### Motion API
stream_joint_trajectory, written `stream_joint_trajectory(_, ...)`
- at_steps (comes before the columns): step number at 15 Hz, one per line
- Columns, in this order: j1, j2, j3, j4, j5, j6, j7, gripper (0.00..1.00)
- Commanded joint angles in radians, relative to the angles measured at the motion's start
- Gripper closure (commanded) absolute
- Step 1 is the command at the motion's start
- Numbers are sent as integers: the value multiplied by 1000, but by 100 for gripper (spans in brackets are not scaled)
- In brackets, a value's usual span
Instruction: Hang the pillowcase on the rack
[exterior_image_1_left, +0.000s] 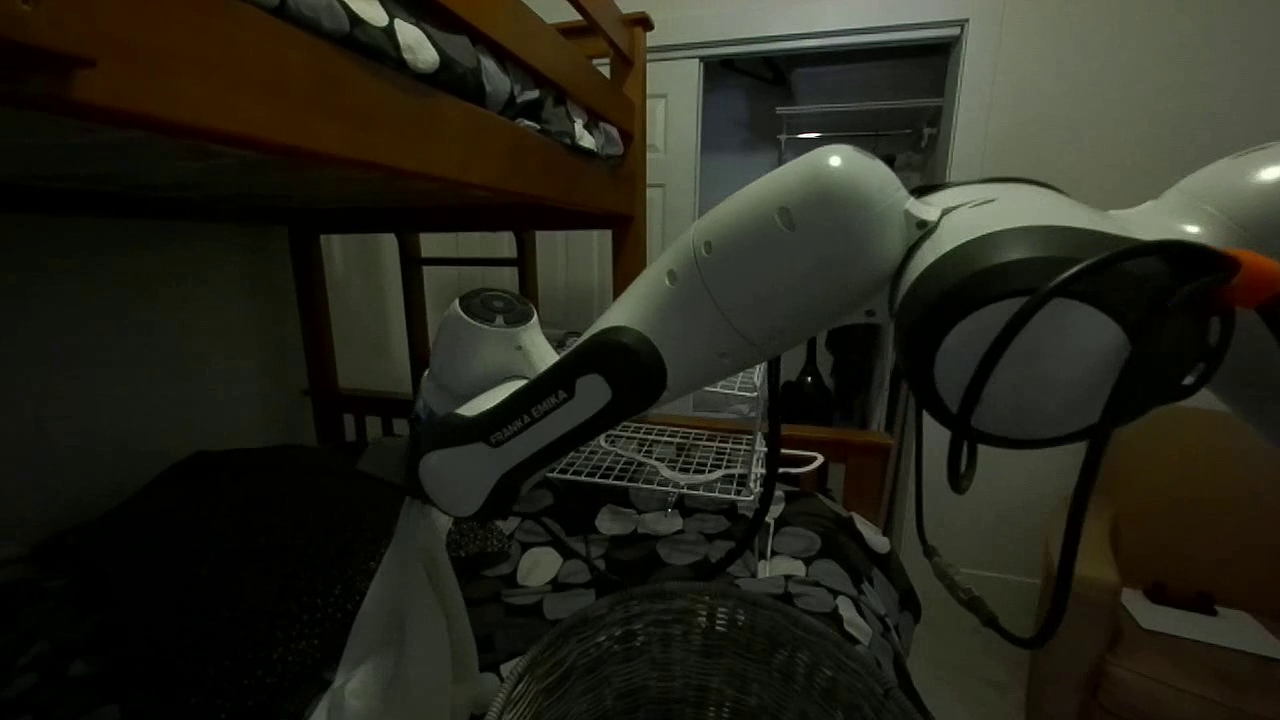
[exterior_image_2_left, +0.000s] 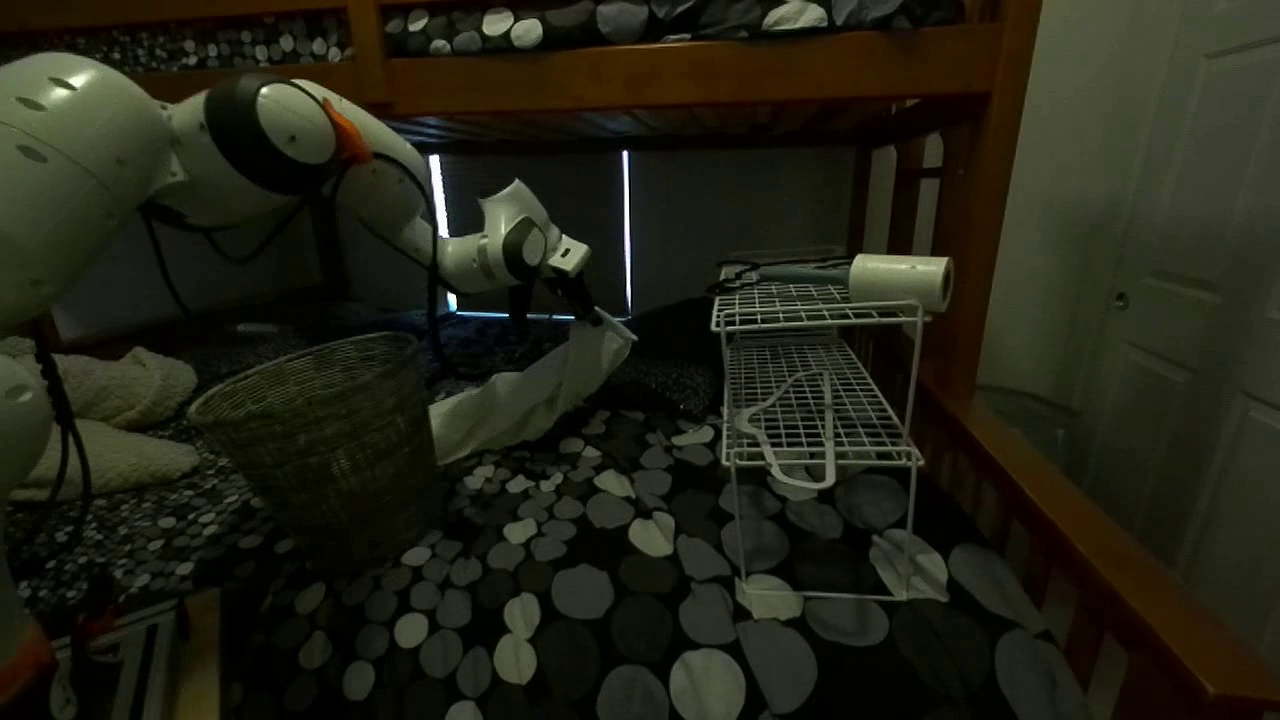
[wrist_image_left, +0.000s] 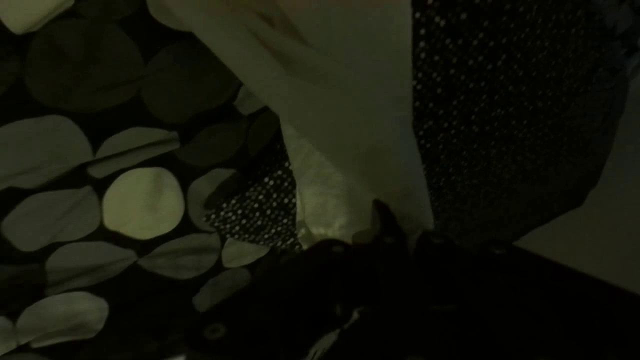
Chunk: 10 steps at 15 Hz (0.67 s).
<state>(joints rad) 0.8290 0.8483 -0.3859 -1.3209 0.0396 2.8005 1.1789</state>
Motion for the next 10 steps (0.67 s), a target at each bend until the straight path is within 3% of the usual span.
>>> stream_joint_trajectory(1, 231, -113, -254, -243, -22, 34, 268, 99)
stream_joint_trajectory(5, 513, -168, -532, -436, -79, 1, 541, 99)
stream_joint_trajectory(7, 622, -208, -604, -536, -162, 6, 630, 99)
stream_joint_trajectory(8, 662, -232, -609, -586, -197, 18, 613, 99)
stream_joint_trajectory(9, 545, -164, -547, -437, -168, -3, 594, 97)
stream_joint_trajectory(10, 589, -182, -567, -483, -184, -3, 604, 97)
